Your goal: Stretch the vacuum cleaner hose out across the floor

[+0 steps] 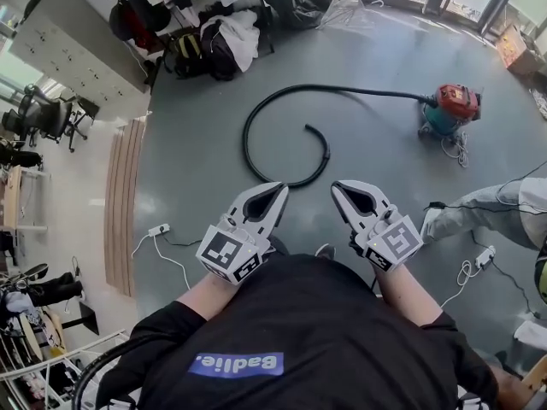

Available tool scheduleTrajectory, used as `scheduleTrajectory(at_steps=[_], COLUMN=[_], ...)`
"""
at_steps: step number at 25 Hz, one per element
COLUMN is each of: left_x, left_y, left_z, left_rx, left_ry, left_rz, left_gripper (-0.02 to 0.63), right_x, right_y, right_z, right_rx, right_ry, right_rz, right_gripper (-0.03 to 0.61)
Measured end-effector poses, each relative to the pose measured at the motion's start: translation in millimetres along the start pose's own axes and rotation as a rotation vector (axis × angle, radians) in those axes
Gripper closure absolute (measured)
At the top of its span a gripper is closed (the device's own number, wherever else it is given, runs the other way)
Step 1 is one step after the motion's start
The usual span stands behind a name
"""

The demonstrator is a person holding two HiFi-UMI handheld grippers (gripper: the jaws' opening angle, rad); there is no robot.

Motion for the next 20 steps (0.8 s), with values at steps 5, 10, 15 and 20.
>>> scheduleTrajectory(at_steps=[5,10,15,20], left_x=[7.5,22.1,51.9,63.9], left_y=[9.9,37.2,75.0,100.8], left_z=[-41.0,-114.8,-190.9,-256.7], left_rx=[0.004,0.015,0.038,0.02], left_ry=[0.016,-0.019,-0.087,-0.13], left_rz=[0.015,0.023,0.019,0.013], left_gripper=[0.606,0.606,0.605,0.606], right_x=[36.2,105.9,185.6,254.0], right_y=[-4.4,2.6,12.8,19.7], right_z=[17.0,33.6,63.8,79.0], right_rx=[-0.006,-0.03,-0.044,-0.049], right_ry=[0.008,-0.001,-0.027,-0.053], right_rz=[-0.024,-0.054,-0.079,-0.104], right_gripper=[0.575,0.575,0.575,0.575])
Point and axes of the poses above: the fingertips, and each gripper's own axes: x forward along the fingers, z to its right, y out of its top, the point moved 8 cm from there along -x, backward along the fingers, and after that the axes turned 13 degrees about -x, right-handed, at the moved point
